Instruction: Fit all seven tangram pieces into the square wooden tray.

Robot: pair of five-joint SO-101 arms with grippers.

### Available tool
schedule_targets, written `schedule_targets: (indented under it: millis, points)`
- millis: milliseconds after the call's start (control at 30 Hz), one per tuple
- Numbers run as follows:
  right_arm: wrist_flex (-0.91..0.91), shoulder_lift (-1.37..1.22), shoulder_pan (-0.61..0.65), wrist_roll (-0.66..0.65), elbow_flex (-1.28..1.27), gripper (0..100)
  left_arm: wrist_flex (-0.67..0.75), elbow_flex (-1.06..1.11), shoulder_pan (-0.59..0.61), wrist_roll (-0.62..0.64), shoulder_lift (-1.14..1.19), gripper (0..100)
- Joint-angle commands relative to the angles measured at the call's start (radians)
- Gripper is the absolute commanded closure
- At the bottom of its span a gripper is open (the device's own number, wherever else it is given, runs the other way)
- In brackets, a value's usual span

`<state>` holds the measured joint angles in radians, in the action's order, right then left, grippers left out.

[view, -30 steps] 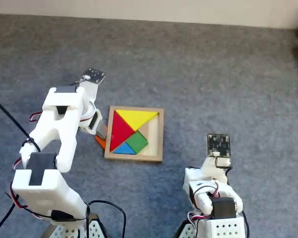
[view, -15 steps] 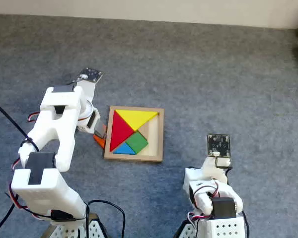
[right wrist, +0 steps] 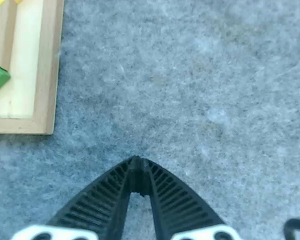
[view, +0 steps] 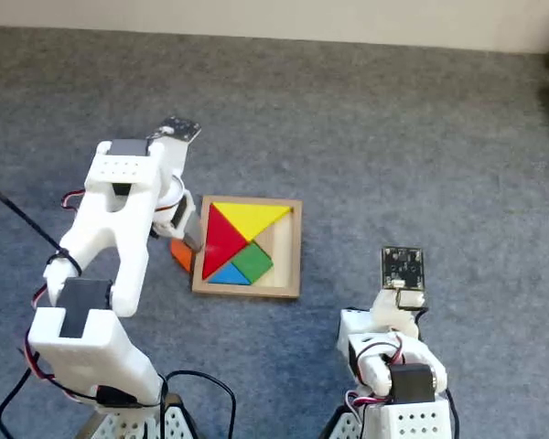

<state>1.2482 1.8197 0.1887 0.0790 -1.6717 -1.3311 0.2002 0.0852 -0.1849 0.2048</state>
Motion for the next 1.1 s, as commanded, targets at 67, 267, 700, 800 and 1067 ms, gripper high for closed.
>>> schedule_targets:
  millis: [67, 267, 700, 800, 1067]
  points:
    - [0.004, 0.016, 0.010, 0.006, -0.131, 99.4, 0.086, -0.002, 0.013, 0.011, -0.005, 74]
    - [0.004, 0.016, 0.010, 0.006, -0.131, 99.4, 0.120, 0.048, 0.039, 0.006, -0.005, 74]
    - [0.004, 0.016, 0.010, 0.006, -0.131, 99.4, 0.120, 0.033, 0.105, 0.005, -0.004, 74]
    - [0.004, 0.016, 0.010, 0.006, -0.131, 99.4, 0.133, 0.042, 0.085, 0.005, 0.030, 74]
    - [0.004, 0.016, 0.010, 0.006, -0.131, 99.4, 0.052, -0.134, 0.042, 0.006, 0.234, 77]
